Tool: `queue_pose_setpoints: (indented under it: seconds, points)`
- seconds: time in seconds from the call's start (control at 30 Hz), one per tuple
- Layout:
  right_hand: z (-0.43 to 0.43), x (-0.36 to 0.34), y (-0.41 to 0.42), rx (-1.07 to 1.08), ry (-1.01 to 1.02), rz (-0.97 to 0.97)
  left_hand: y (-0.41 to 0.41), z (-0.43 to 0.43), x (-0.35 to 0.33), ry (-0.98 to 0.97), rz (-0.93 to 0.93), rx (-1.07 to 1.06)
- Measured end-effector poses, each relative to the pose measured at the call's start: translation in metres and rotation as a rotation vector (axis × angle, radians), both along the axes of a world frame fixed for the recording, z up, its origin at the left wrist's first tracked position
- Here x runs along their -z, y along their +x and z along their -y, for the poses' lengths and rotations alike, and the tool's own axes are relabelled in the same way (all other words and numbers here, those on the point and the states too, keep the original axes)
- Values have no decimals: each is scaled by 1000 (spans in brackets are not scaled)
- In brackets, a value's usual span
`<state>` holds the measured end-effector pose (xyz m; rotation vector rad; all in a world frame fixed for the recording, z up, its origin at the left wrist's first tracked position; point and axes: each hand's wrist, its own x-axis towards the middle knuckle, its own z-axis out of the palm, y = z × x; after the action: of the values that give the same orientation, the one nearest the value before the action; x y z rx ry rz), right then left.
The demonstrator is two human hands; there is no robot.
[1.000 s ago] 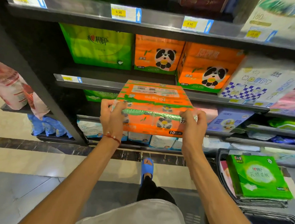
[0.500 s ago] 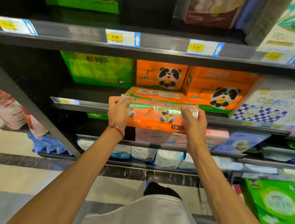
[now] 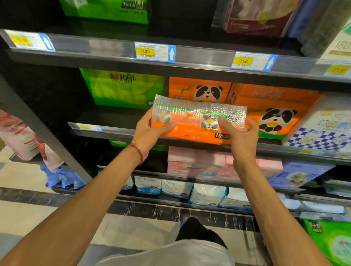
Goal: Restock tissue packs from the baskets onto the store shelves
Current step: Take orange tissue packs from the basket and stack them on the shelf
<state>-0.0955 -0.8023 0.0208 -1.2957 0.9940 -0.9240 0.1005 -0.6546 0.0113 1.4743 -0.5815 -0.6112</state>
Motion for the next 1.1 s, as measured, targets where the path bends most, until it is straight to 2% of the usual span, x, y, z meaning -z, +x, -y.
queue_pose_setpoints:
  seconds: [0.1,0.2,0.27,0.37,0.53,0.7,0.93,1.1]
  points:
    - [6,4,-3,-106,-13,55,1,15,-6,-38,-1,-139]
    - [12,14,-16,-246,-139,25,3,27,-7,-40,-11,-230]
    - [14,18,-20,-269,-223,-13,0,34,-8,20,1,-289]
    - [19,21,-12,-214,-255,61,-3,45,-13,37,29,-329]
    - [31,24,10,-59,-214,164,8,53,-12,-71,43,-183]
    - [49,33,26,-8,-343,99,31,62,11,-65,81,-81]
    - [70,59,37,-219,-378,-21,54,101,36,-31,77,-53]
    - [88,67,50,-215,-407,-120,74,121,48,13,130,-51]
